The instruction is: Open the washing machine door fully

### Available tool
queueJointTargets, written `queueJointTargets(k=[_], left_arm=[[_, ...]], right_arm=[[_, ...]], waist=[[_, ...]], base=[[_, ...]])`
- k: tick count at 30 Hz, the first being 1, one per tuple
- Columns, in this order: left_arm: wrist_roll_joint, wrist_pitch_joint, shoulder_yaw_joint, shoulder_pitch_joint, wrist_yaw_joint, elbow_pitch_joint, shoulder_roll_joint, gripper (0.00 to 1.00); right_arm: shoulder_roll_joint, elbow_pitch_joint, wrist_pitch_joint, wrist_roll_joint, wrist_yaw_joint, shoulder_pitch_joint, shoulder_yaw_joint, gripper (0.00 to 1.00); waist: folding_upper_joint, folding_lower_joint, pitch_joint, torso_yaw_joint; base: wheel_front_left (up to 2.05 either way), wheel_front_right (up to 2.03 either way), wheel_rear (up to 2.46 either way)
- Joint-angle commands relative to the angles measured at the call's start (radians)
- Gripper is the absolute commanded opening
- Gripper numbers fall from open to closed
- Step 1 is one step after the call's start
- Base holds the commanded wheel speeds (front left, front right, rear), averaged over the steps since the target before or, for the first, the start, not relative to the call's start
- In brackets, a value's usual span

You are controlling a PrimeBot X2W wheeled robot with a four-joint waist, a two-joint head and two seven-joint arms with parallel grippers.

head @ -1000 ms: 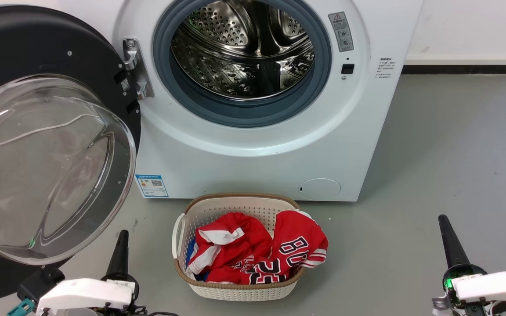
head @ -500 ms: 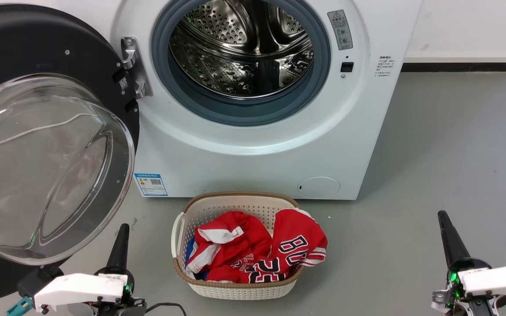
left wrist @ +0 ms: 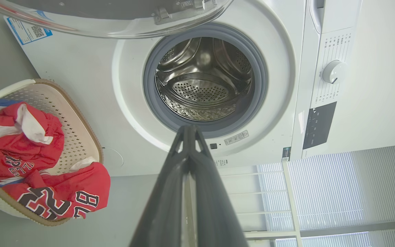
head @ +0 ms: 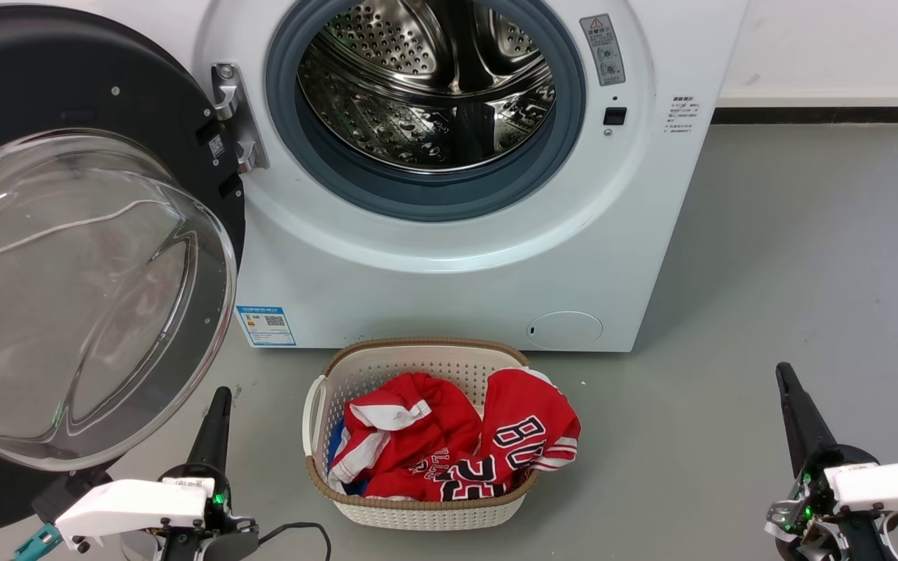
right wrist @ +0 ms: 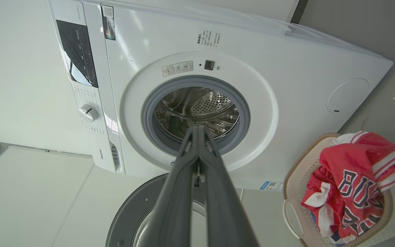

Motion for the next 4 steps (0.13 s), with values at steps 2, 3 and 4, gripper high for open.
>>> queueJointTargets(k=[2,3,4], left_arm=[[-0.03,0.007,0.004,-0.023,-0.005,0.002,0.0,0.0],[-0.039,0.009,0.005,-0.024,-0.006,0.003,0.0,0.0],[-0.047,0.012,0.005,-0.025,-0.007,0.004,0.0,0.0]], right_arm=[[-0.002,0.004,0.007,0.029,0.0,-0.022,-0.004,0.0],[-0.002,0.006,0.008,0.035,0.0,-0.024,-0.004,0.0],[-0.001,0.007,0.011,0.043,0.0,-0.026,-0.005,0.0]], waist=[[0.0,0.0,0.001,0.0],[0.0,0.0,0.001,-0.001],[0.0,0.0,0.002,-0.001]], base=[[0.0,0.0,0.0],[0.0,0.0,0.0],[0.0,0.0,0.0]])
